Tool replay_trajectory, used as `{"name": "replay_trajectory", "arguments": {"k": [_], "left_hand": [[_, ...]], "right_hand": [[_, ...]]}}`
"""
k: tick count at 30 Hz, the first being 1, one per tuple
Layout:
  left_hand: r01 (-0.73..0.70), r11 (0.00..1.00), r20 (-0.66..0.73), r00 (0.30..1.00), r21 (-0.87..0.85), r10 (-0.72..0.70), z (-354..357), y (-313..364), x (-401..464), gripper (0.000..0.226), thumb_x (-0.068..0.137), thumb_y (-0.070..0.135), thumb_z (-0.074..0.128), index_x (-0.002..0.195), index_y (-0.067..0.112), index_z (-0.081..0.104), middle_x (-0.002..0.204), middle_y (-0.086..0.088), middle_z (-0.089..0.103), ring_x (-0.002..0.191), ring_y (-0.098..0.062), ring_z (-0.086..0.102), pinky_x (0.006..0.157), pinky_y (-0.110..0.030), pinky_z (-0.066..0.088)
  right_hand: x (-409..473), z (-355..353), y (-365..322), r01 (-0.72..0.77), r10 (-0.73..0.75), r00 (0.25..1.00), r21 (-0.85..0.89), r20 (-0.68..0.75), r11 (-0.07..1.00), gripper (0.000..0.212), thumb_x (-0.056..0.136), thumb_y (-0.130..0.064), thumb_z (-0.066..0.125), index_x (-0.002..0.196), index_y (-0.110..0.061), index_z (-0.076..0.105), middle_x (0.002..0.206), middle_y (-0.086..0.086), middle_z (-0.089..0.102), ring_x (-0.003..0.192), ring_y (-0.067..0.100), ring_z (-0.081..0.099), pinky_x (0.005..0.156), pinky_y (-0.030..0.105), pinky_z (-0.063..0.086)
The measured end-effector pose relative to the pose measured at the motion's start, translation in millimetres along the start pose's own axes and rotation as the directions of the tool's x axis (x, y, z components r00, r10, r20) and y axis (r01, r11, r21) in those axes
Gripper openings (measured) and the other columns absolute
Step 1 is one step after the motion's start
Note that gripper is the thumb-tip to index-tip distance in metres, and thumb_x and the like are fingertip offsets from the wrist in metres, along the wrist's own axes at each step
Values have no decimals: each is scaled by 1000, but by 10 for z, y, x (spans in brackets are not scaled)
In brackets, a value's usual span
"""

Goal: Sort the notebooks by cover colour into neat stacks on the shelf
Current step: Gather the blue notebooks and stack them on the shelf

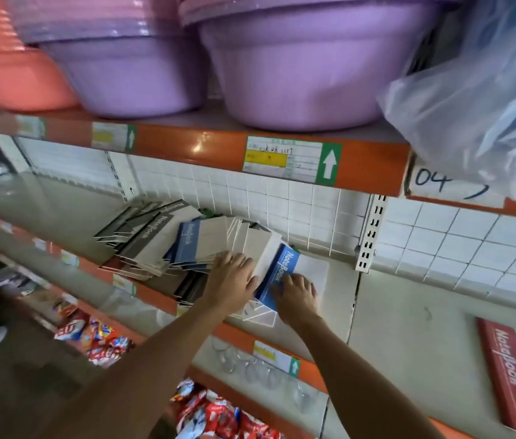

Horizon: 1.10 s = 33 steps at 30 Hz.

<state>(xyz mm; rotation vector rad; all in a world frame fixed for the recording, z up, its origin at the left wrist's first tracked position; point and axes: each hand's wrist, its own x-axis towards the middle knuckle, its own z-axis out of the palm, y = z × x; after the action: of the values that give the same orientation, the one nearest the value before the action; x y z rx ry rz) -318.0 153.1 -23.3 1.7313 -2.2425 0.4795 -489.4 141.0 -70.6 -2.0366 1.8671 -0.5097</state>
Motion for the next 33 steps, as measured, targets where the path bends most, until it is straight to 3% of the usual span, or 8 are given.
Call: {"name": "replay_trajectory", "arguments": {"k": [3,6,9,13,17,21,24,33], "left_hand": [[63,998,-15,998,17,-62,-63,-118,141,50,91,50,31,120,18,58,129,-9,55,119,-31,48,101,-45,35],[326,944,254,919,-55,-303,-95,-257,236,75,93,72,19,150,24,29,161,-21,16,146,-43,14,119,-53,2],[262,965,392,886,18,-248,-36,-297,228,86,86,81,9,150,26,27,159,-23,19,144,-45,19,117,-58,15],[-51,997,245,967,-57,64,-40,-188,142,73,92,74,14,140,27,41,134,-13,54,124,-32,45,98,-44,37],[-295,937,126,939,-188,321,-24,-65,175,36,97,40,43,126,22,55,105,-6,68,105,-30,59,82,-40,41],[-55,998,280,958,-43,65,62,-90,182,42,92,49,51,127,25,57,130,-9,53,123,-35,42,100,-49,32],[-88,993,350,935,75,57,113,-32,145,52,93,60,46,133,27,52,144,-18,42,135,-40,31,111,-57,19],[13,998,354,935,-54,7,15,266,131,76,81,49,72,141,20,36,133,-10,47,124,-27,42,99,-42,31]], "right_hand": [[3,50,-63,-42,42,999,-36,-16,998,45,100,-48,37,132,-20,50,139,9,46,135,28,34,116,39,19],[-5,79,-136,-73,72,997,-62,-27,995,46,98,-51,37,133,-22,48,140,8,44,137,27,31,117,41,17],[-21,84,-159,-85,84,996,-73,-18,994,50,98,-53,39,136,-22,45,142,7,42,138,27,30,118,41,17],[-68,59,-134,-110,107,993,-60,-45,992,47,98,-51,43,137,-24,45,141,5,43,134,26,35,117,37,21],[-229,72,-105,-195,186,976,-73,-116,978,43,101,-45,41,135,-20,48,135,8,46,126,29,40,111,36,26],[-328,-9,-105,-280,271,958,-97,-92,955,49,98,-48,47,137,-20,45,133,9,44,127,30,40,109,39,29],[-414,-88,-94,-347,339,937,-108,-88,932,55,94,-52,52,139,-22,41,135,10,42,130,31,38,110,42,27],[-662,-220,-38,-624,601,781,-183,-171,760,98,68,-81,61,133,-12,39,136,19,44,125,35,40,103,41,35]]}}
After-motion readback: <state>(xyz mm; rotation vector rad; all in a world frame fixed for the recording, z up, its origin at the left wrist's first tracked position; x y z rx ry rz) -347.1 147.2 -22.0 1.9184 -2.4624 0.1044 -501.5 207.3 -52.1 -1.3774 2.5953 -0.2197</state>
